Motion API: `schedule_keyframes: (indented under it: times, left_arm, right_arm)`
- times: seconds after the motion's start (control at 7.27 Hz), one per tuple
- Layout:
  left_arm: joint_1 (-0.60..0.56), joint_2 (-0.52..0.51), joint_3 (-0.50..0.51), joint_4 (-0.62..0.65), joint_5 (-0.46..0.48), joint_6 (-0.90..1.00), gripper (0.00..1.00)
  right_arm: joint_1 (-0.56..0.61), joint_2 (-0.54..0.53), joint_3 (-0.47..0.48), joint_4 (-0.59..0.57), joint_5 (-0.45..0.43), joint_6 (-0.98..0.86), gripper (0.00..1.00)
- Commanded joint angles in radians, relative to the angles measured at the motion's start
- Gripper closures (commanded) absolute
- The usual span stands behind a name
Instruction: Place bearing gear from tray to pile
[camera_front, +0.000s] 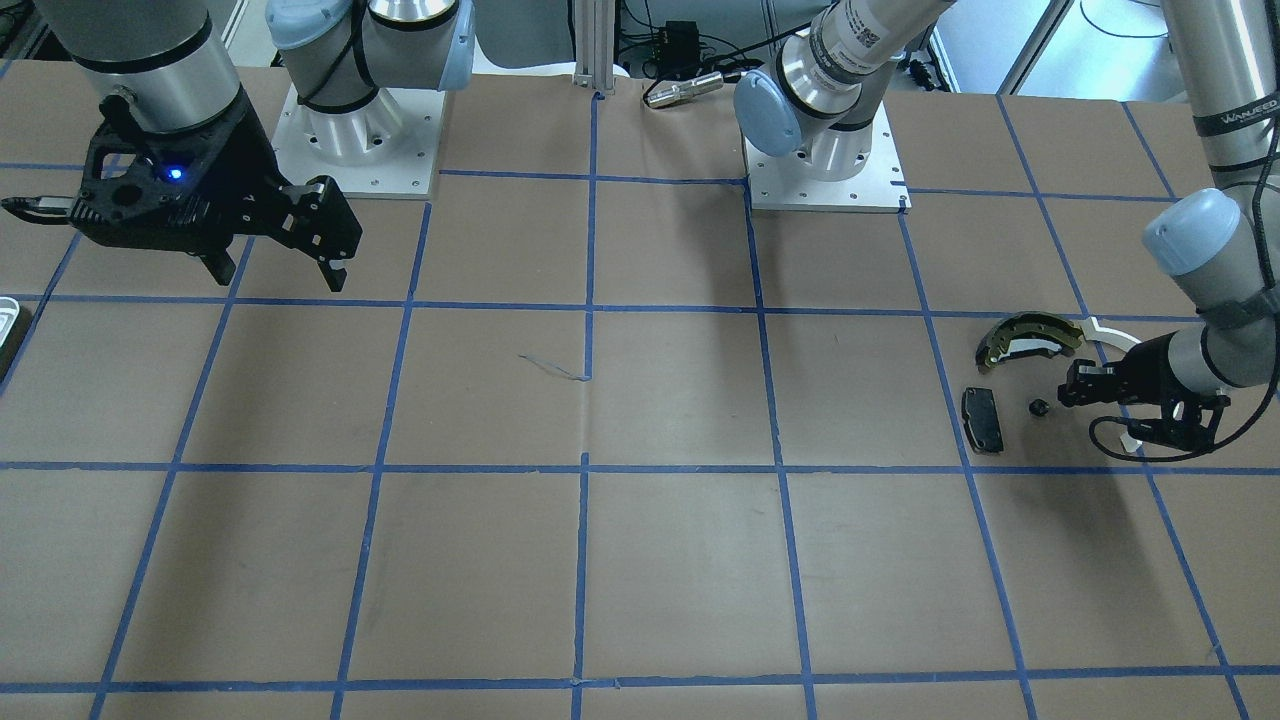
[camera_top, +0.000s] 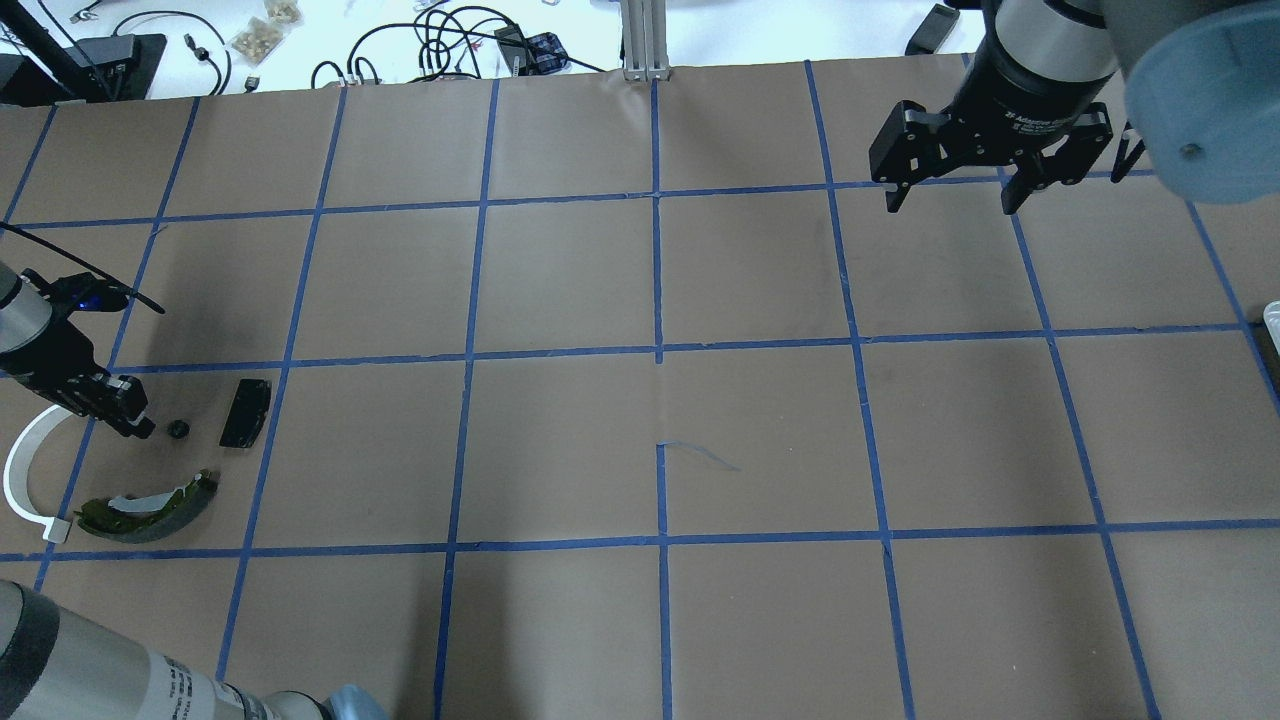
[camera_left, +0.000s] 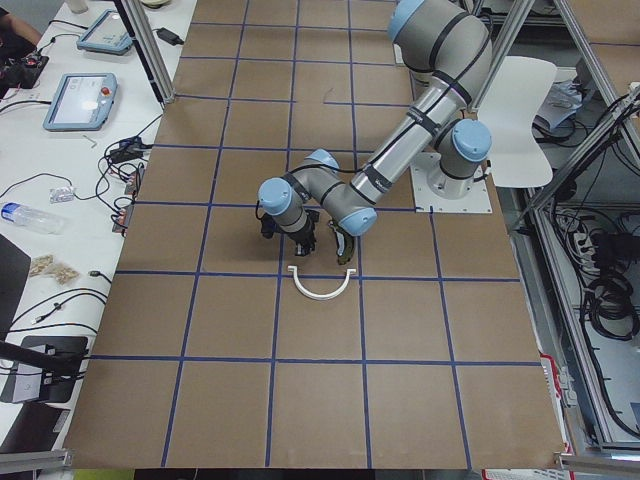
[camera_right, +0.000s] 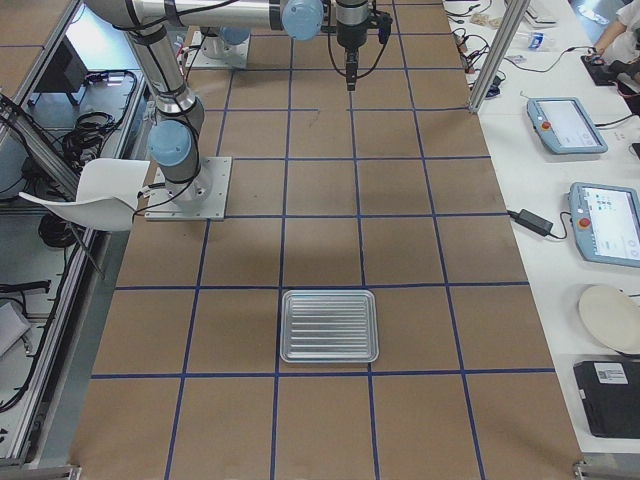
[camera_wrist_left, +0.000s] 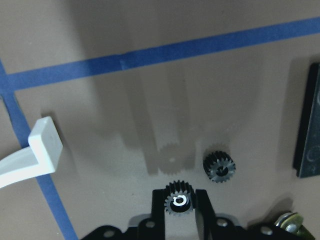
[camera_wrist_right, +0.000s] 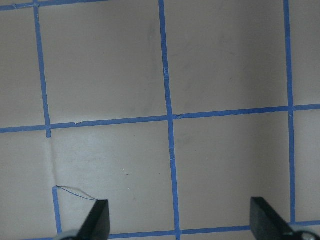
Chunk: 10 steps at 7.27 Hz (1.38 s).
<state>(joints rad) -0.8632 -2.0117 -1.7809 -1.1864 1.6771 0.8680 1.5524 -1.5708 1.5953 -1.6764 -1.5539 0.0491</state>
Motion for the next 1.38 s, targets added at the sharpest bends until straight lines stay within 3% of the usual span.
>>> schedule_keyframes:
  times: [0.0,0.14,0.69,0.83,1.1,1.24]
  left_arm:
    - [0.0,-0.002,0.0,-0.004,0.0,0.0,0.89]
    - [0.0,-0.005,-0.002,-0.002,0.001,0.0,0.52]
    - [-0.019,0.01,0.023,-0.001,-0.004,-0.013,0.23]
    - [-0.081,0.04,0.059,-0.01,-0.004,-0.062,0.19]
    - [-0.189,0.089,0.2,-0.201,-0.054,-0.249,0.0]
    - [-0.245,0.103,0.286,-0.296,-0.075,-0.336,0.0]
  right_arm:
    - [0.0,0.0,0.002,0.003,0.0,-0.009,0.0]
    - [0.0,0.0,0.0,0.001,0.0,-0.008,0.0]
    - [0.0,0.0,0.002,0.001,0.0,-0.005,0.0]
    - [0.0,0.0,0.0,0.0,0.0,-0.005,0.0]
    - [0.0,0.0,0.002,0.001,0.0,-0.005,0.0]
    - [0.0,0.0,0.002,0.0,-0.002,-0.006,0.0]
